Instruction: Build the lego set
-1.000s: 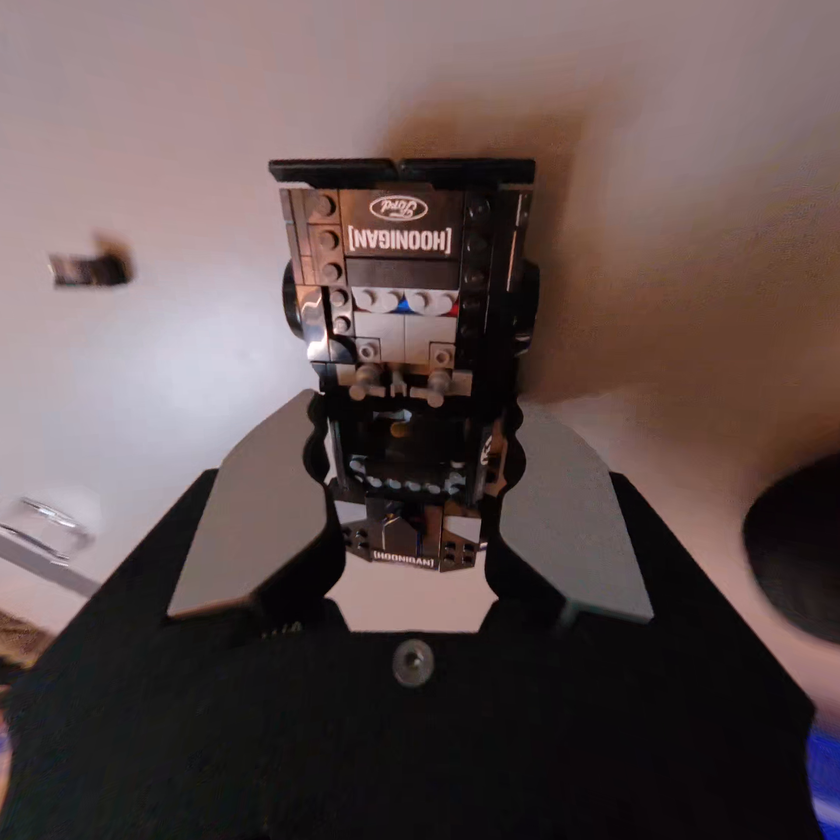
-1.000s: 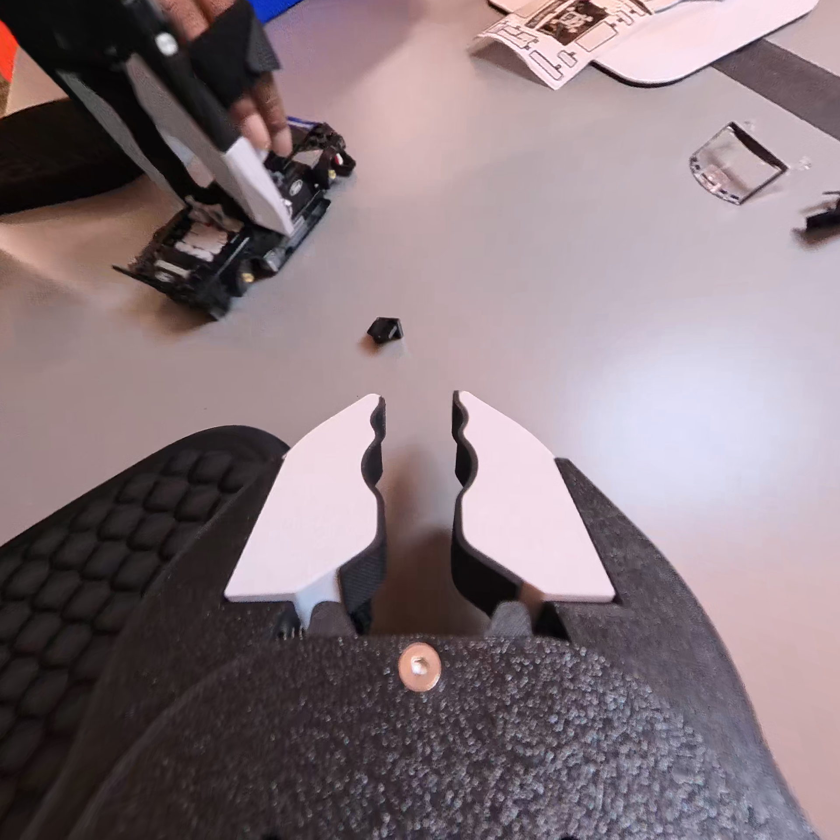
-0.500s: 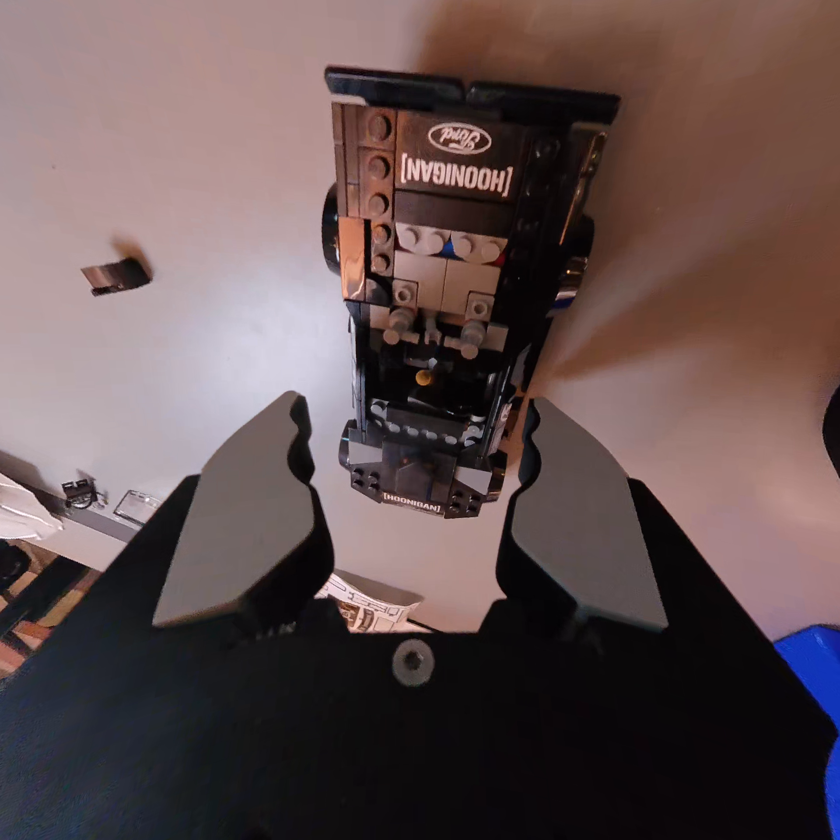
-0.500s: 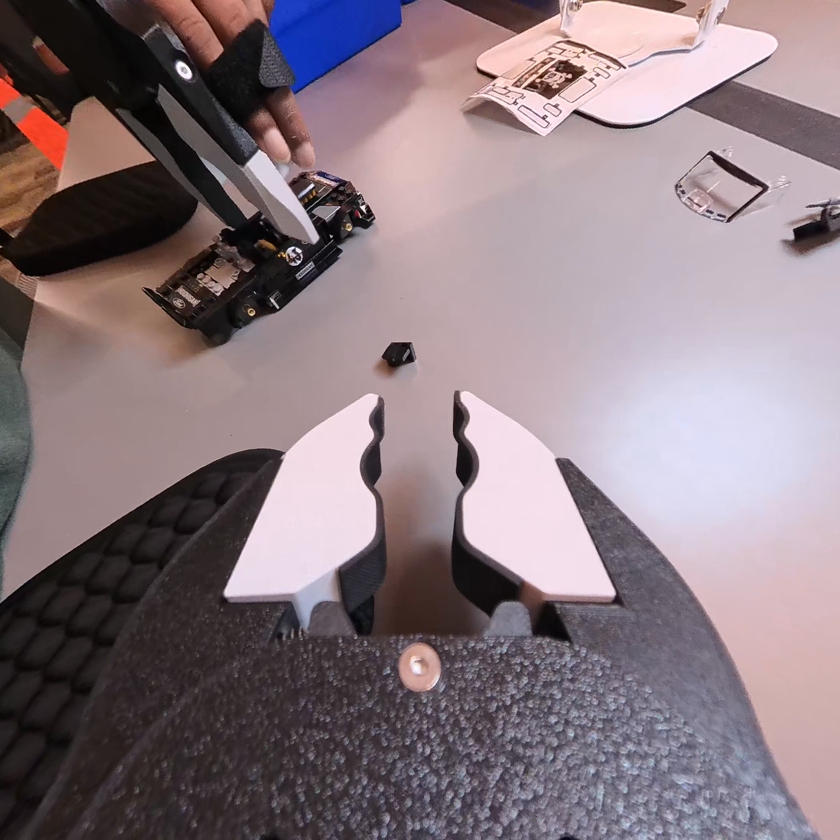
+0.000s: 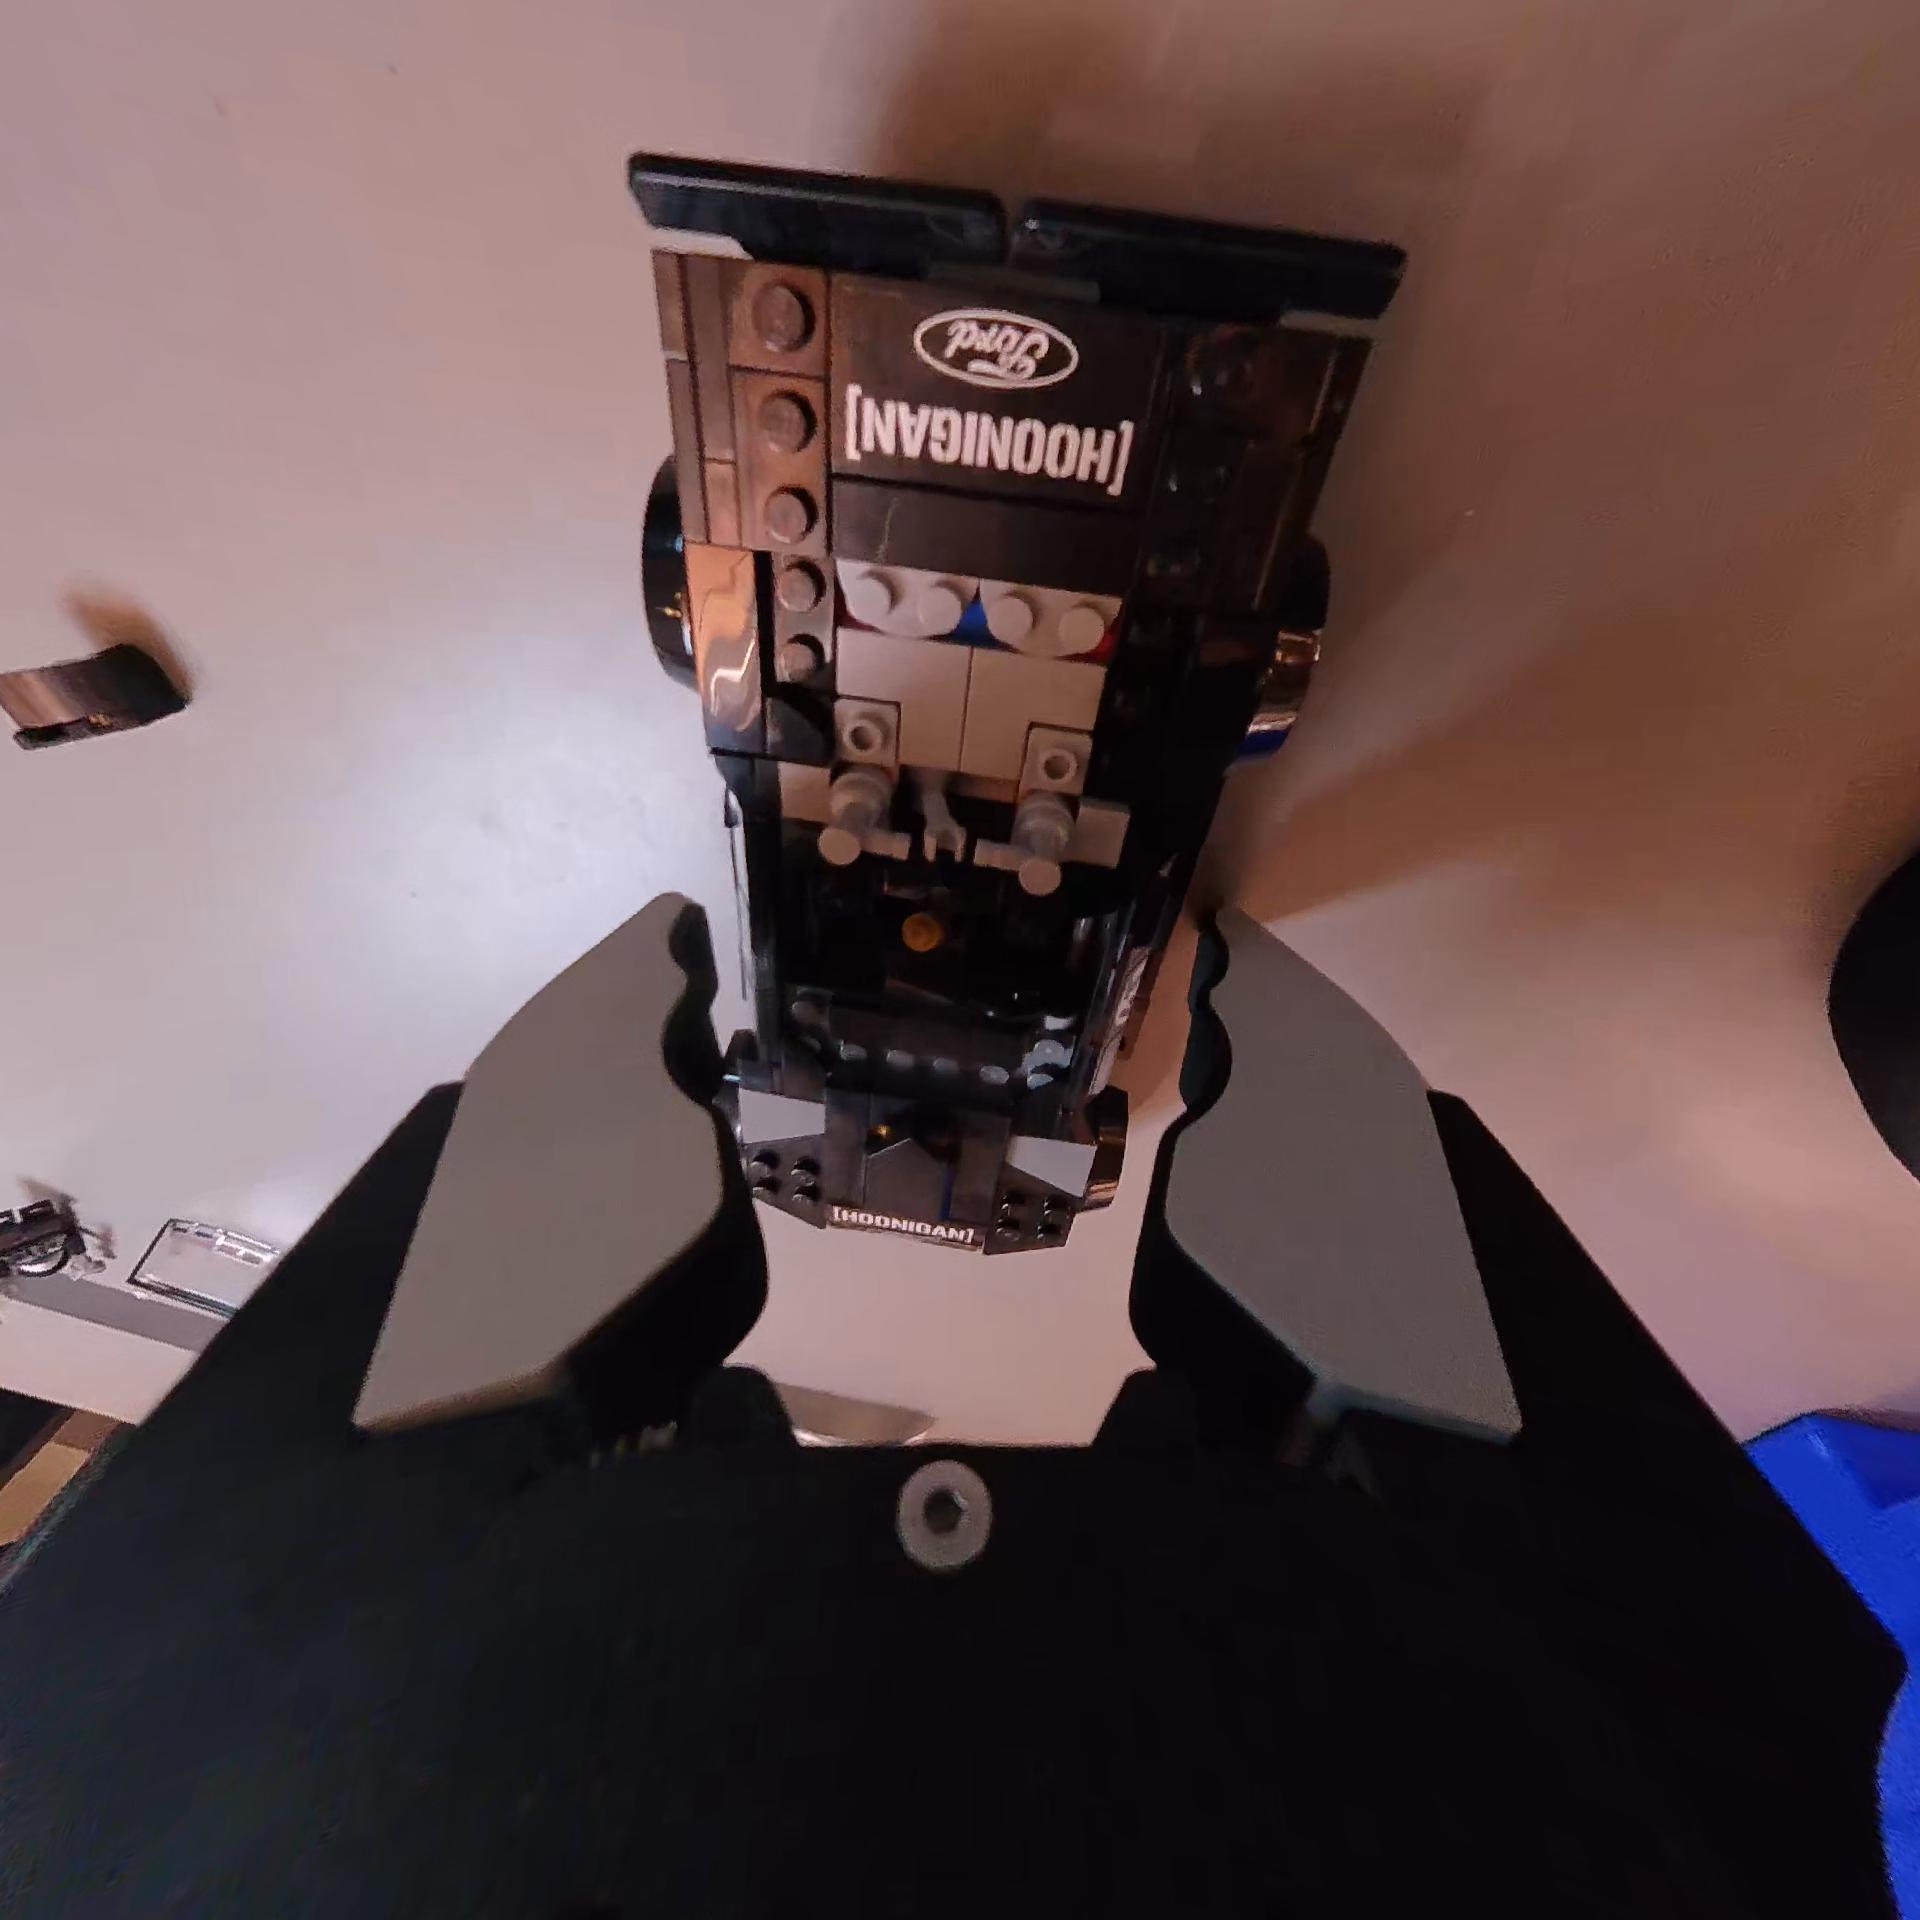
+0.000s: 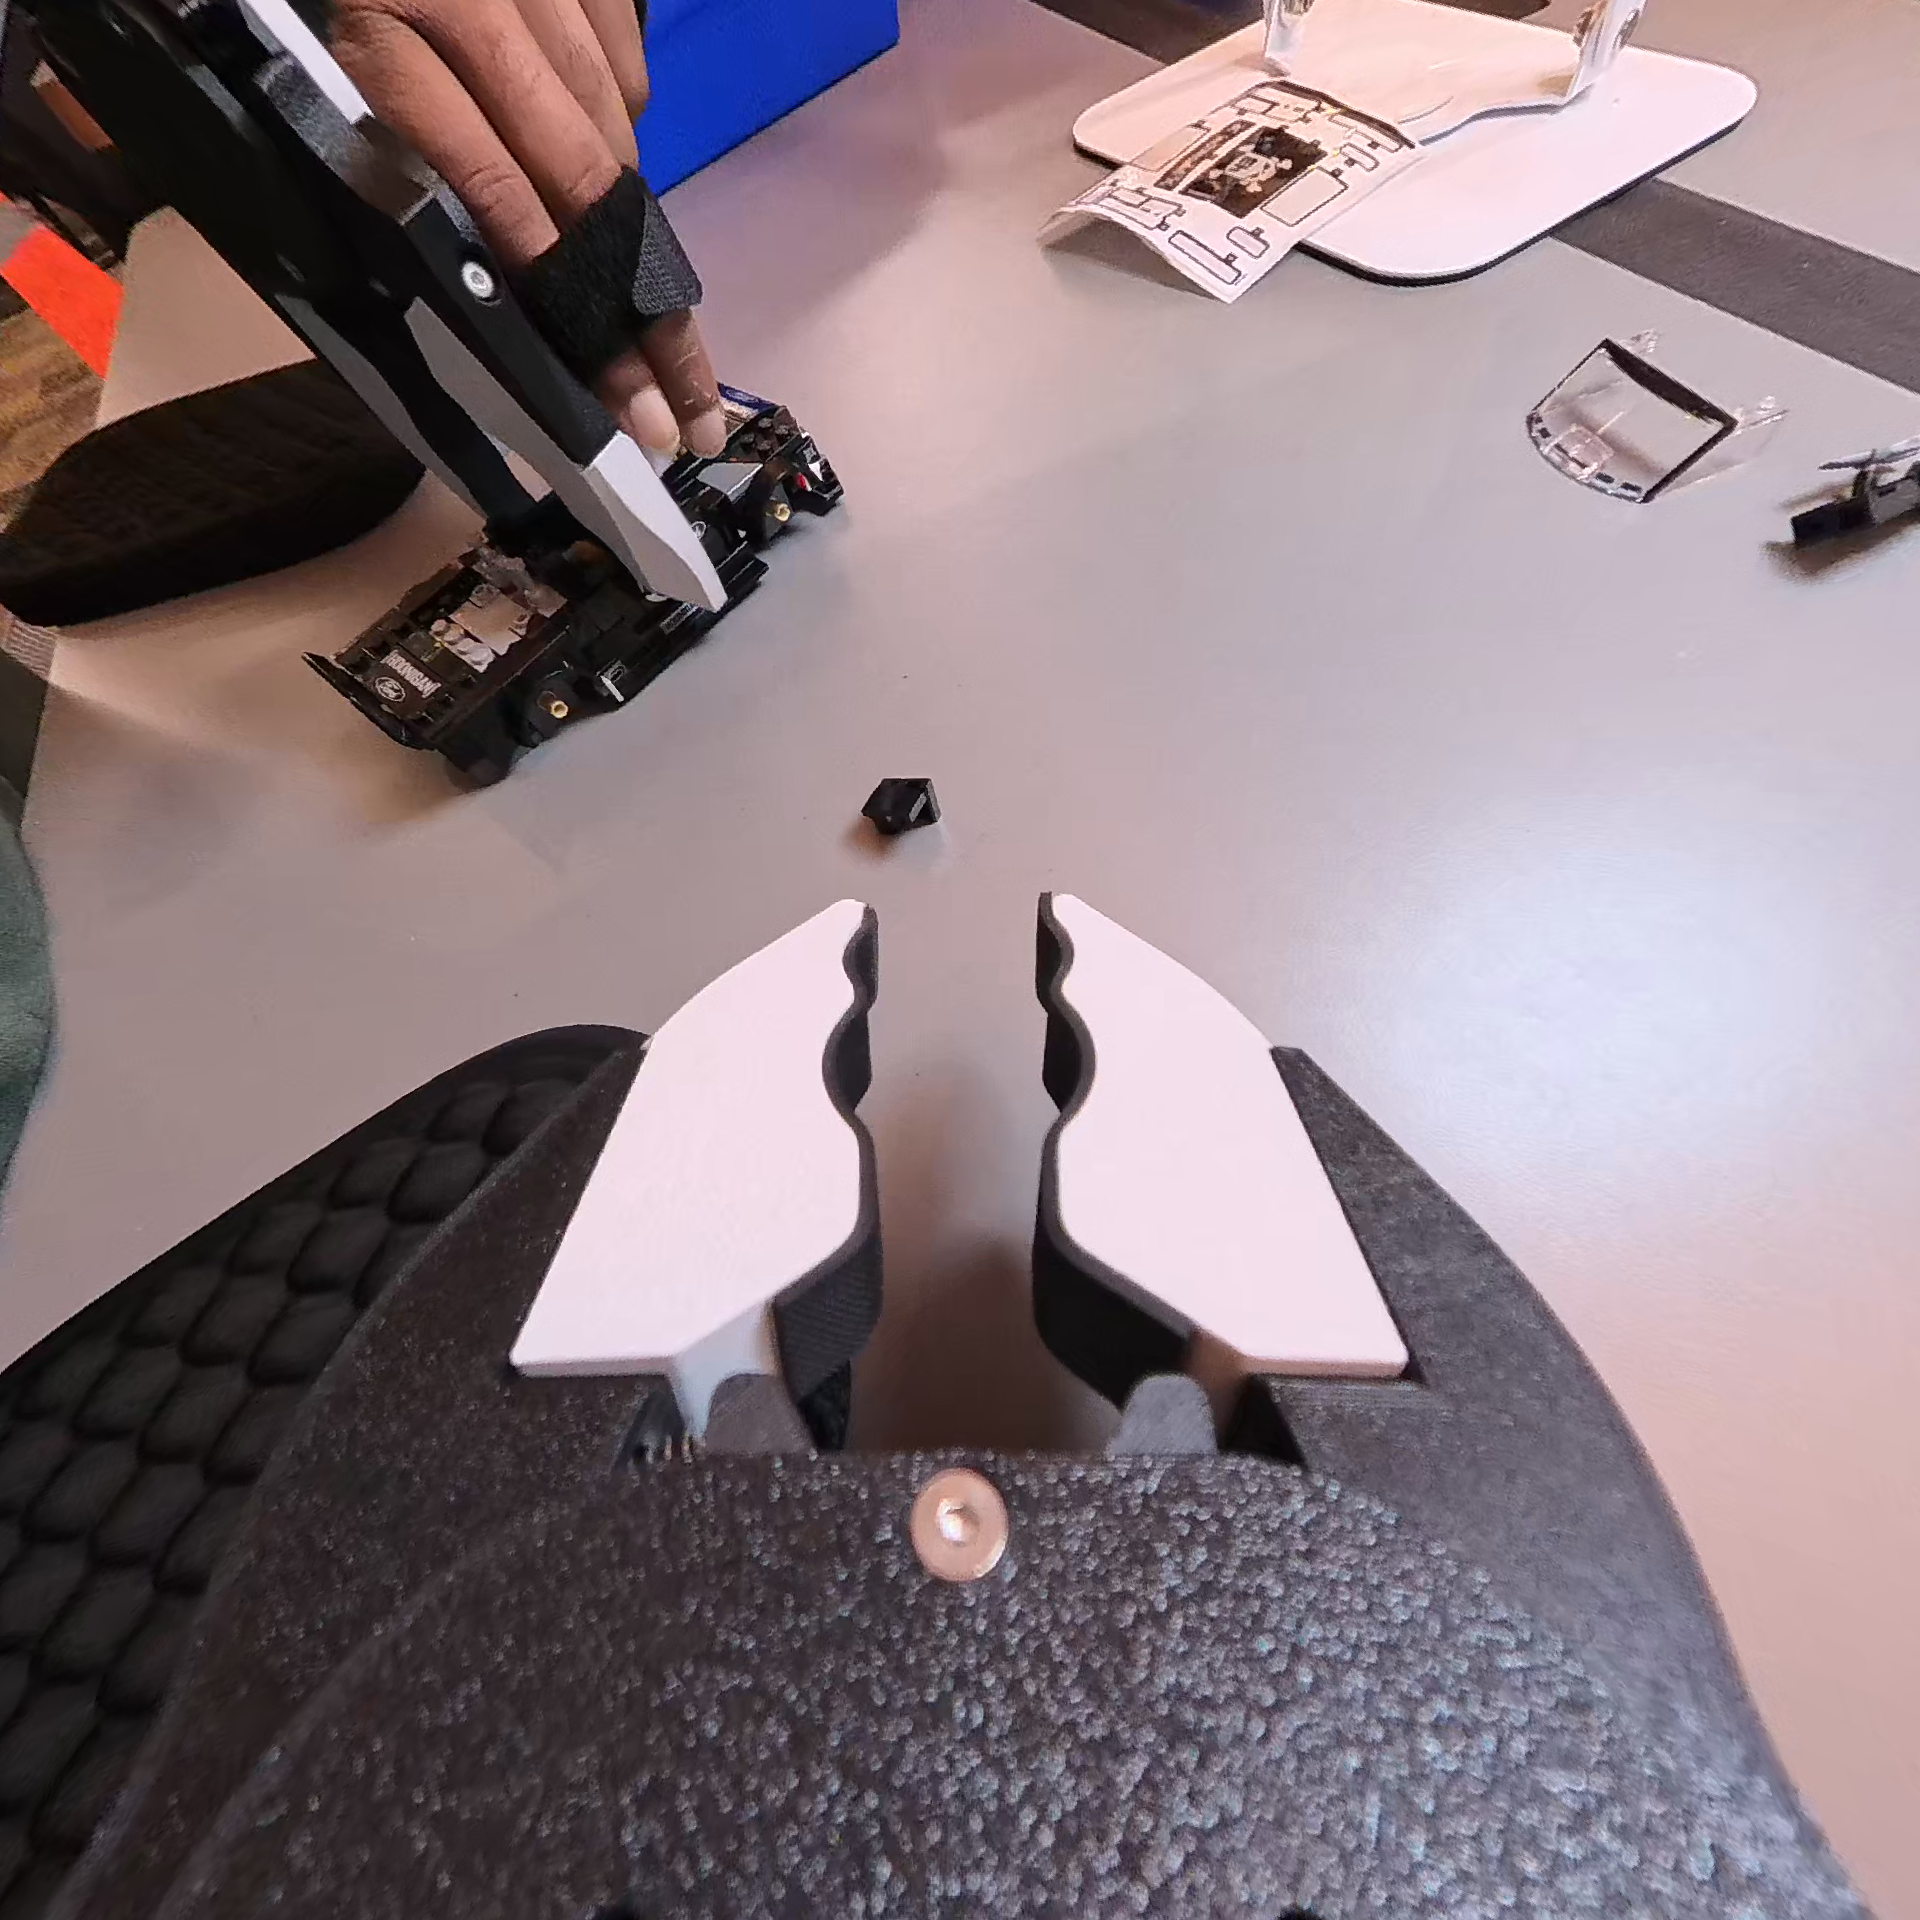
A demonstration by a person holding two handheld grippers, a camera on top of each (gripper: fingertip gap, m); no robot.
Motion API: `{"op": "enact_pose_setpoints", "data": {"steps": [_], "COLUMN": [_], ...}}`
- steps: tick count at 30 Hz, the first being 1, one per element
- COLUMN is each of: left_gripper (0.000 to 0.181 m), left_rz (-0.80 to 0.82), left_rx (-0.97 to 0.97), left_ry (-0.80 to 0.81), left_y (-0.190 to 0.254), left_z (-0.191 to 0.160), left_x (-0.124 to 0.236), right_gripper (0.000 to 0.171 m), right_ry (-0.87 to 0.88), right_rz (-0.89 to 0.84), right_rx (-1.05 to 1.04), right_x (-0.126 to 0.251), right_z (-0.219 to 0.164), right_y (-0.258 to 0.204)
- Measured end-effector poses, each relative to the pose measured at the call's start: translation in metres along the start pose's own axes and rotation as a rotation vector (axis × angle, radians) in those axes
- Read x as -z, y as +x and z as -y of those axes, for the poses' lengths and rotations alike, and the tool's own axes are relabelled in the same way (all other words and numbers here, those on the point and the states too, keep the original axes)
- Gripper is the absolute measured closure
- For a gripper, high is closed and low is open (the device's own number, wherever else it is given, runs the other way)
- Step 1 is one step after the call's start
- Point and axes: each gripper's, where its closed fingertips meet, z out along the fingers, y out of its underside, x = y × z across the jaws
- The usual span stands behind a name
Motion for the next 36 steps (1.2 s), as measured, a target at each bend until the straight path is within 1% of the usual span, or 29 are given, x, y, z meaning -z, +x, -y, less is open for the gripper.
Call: {"op": "enact_pose_setpoints", "data": {"steps": [5, 20, 36], "left_gripper": [0.099, 0.1, 0.1], "left_rz": [-0.017, -0.04, -0.052], "left_rx": [0.003, 0.002, 0.041], "left_ry": [0.004, 0.005, -0.001], "left_y": [0.0024, 0.0024, 0.0023], "left_z": [-0.0002, -0.0004, -0.0021], "left_x": [-0.0002, -0.001, -0.0017], "right_gripper": [0.142, 0.141, 0.141], "right_ry": [-0.002, -0.004, -0.023], "right_rz": [-0.001, 0.003, 0.013], "right_rx": [-0.003, 0.005, -0.002], "right_x": [0.0002, -0.0006, -0.0041], "right_z": [-0.0003, -0.0013, -0.0067], "right_y": [0.0005, -0.0007, -0.0009]}}
